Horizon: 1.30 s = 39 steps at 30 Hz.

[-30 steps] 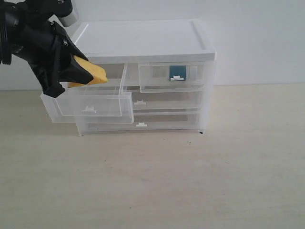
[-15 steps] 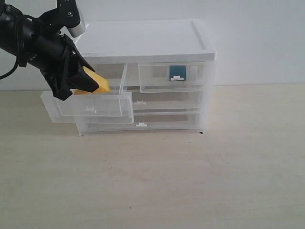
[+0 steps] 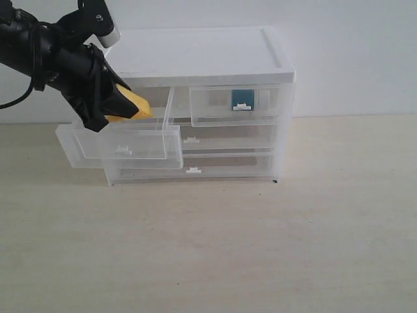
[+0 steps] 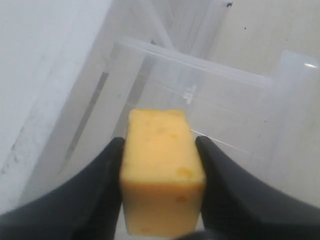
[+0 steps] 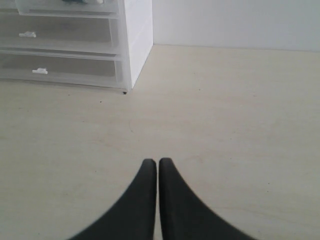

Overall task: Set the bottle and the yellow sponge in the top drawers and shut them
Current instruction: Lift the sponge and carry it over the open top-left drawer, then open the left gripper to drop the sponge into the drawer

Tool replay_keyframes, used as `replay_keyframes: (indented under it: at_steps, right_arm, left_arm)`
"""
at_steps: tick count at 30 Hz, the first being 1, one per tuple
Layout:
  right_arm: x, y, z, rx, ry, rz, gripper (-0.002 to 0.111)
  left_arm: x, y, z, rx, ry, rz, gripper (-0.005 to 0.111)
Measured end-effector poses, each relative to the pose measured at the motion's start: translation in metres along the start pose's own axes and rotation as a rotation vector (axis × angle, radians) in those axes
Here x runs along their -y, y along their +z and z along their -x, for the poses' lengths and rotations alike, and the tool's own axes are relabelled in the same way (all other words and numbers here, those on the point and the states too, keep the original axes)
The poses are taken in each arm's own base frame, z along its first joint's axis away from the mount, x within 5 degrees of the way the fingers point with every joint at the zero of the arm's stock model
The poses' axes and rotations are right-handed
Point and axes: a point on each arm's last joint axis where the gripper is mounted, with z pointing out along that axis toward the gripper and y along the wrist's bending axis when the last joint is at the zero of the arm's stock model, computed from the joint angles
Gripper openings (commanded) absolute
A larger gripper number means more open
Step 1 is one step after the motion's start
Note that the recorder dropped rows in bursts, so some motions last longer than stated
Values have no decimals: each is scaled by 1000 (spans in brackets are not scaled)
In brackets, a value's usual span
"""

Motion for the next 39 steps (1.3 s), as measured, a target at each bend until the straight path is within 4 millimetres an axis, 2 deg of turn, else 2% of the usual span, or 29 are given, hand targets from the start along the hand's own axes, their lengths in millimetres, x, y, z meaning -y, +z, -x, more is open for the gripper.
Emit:
replay_keyframes:
  at_steps: [3,5,10,14,25,27,31,35,39]
  right_arm:
    - [0,0,0,0,0,0,0]
    - [0,0,0,0,0,0,0]
    - [0,0,0,0,0,0,0]
    - [0,0,0,0,0,0,0]
    - [0,0,0,0,0,0,0]
    - [0,0,0,0,0,0,0]
    - [0,0,0,0,0,0,0]
    - [0,0,0,0,0,0,0]
    - [0,0,0,0,0,0,0]
  left_arm:
    - [-1,5,-2,-2,-19,4,6]
    - [-3,5,-1,8,-37,23,13]
    - [-6,5,0,25,-57,51,45]
    - [-7,5,0,29,-61,65,52]
    - [-11,3,2,46,-105,109,50]
    - [-10,-5,7,59,-109,123,41]
    - [-6,-27,17,89,-117,123,5]
    - [3,-53,27,116,-192,99,4]
    - [8,-71,28,84,-312,123,4]
